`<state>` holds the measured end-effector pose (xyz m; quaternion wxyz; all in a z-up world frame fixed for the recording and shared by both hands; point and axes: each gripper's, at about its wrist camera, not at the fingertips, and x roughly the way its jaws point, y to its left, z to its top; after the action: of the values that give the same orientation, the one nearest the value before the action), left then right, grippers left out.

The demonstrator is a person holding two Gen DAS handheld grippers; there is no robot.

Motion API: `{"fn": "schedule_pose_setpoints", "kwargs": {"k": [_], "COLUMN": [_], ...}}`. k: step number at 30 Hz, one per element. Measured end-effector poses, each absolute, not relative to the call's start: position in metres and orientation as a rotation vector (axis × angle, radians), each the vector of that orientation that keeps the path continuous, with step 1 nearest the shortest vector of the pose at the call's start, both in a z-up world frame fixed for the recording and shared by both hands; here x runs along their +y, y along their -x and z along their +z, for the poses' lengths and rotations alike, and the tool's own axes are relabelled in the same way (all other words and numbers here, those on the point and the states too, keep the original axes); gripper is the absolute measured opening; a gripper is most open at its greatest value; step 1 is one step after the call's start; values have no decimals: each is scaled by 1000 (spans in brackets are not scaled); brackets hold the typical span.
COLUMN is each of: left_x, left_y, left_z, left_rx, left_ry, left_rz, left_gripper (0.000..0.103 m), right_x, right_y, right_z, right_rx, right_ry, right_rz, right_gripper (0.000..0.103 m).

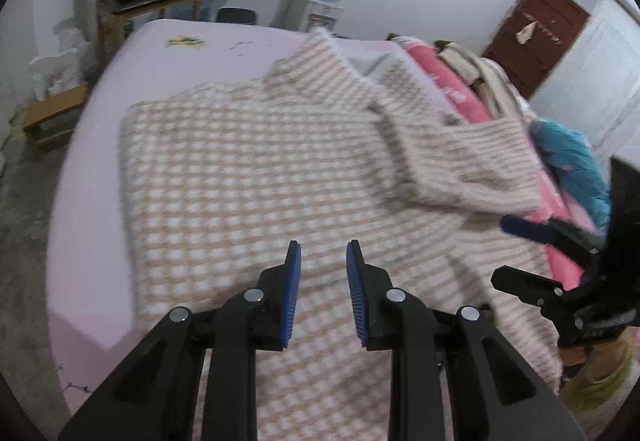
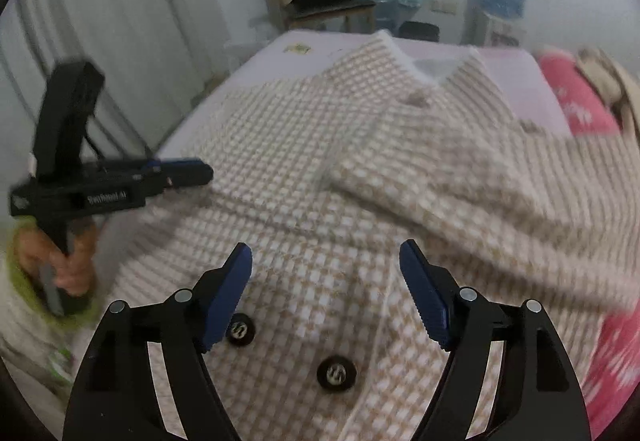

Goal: Fold large clothes

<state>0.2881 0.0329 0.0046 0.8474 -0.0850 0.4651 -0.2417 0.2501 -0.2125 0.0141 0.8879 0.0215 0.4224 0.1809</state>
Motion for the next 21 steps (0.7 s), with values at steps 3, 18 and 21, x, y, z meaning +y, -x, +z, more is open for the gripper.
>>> {"fn": "schedule_pose_setpoints", "kwargs": {"k": [3,18,21], "left_x": [21,-61,-66], "left_y": [-297,-387,-390], "left_z": [10,-28,-33], "left_rx": [988,1216,1235], "left_ry": [262,405,401], "left_rz": [-587,-623,-591], "left_gripper": [23,30,30], "right_x": [-241,-300,-304], "right_y": [-237,-204,-200], "right_z": [12,-35,-45], "right_rx": [858,878,888], "right_ry": [-206,-299,-322], "right_rz": [350,105,102], "right_gripper": [73,49,49]}}
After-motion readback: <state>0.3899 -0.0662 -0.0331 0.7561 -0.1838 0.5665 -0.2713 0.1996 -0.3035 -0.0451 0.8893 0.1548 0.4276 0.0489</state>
